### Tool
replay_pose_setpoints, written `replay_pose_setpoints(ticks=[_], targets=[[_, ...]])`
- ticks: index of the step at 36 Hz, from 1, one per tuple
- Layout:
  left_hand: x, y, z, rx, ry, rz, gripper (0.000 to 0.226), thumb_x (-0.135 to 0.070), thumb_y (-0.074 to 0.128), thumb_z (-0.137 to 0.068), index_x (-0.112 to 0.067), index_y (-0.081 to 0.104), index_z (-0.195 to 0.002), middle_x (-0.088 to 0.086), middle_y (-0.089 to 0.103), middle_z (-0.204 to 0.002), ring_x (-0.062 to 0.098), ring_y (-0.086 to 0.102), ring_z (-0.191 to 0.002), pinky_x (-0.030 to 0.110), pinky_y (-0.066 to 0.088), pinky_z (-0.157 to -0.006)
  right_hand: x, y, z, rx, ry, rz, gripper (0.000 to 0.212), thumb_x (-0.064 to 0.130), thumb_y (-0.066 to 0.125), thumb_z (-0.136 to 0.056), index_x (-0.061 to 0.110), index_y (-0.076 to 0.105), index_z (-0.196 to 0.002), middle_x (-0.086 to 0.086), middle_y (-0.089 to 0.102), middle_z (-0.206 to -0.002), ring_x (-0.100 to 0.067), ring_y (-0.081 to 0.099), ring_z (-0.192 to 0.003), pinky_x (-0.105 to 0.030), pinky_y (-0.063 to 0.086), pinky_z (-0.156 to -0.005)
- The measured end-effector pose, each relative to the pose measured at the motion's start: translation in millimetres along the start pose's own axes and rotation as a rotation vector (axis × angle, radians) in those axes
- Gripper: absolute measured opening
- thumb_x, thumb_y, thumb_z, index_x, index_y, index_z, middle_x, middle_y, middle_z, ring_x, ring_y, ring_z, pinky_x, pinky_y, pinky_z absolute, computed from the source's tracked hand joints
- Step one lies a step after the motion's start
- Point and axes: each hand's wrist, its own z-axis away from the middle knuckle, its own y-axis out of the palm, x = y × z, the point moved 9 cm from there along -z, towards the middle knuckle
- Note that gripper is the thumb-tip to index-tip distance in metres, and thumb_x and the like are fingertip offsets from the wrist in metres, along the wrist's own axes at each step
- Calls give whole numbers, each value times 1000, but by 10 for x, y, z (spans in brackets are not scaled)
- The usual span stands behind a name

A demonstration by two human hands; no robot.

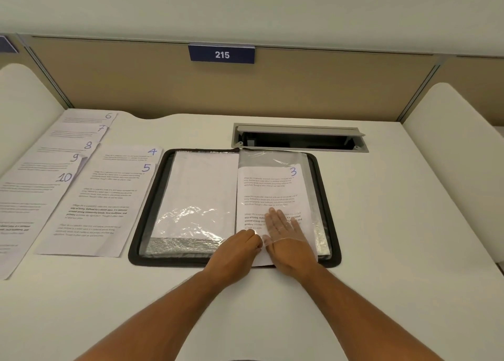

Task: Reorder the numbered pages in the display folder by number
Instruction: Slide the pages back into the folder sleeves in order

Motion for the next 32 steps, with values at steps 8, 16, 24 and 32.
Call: replay_pose_setpoints(ticks=[8, 16, 24, 32], targets=[[1, -25, 12, -6, -7, 15, 3, -15, 60, -97, -18, 58, -97, -2, 57, -91, 18, 52, -80, 34, 49, -65, 58, -155, 287, -166, -82, 15, 65, 45, 14, -106, 10, 32, -158, -4, 30, -165, -19, 27, -154, -38, 13, -126], [-3, -10, 36, -6, -15, 34, 6, -15, 59, -97, -18, 59, -102, -3, 58, -96, 17, 53, -83, 33, 51, -68, 142, -33, 691, -280, -229, 38, 51, 30, 42, -103, 7, 53, -147, -8, 47, -156, -21, 43, -145, -35, 26, -121], [-18, -11, 27, 23, 6, 33, 4, -16, 56, -99, -17, 57, -102, -2, 58, -97, 17, 52, -85, 34, 51, -71, 101, 7, 424, -124, -143, -27, 60, 39, 24, -107, 18, 17, -163, 6, 10, -169, -10, 5, -157, -33, 6, -128], [10, 15, 29, 41, -19, 26, 6, -13, 57, -98, -17, 57, -102, -1, 58, -97, 18, 53, -85, 36, 51, -70, 38, -6, 182, -63, -99, -18, 66, 49, 4, -102, 25, 0, -163, 10, -9, -169, -6, -11, -156, -35, -2, -129]])
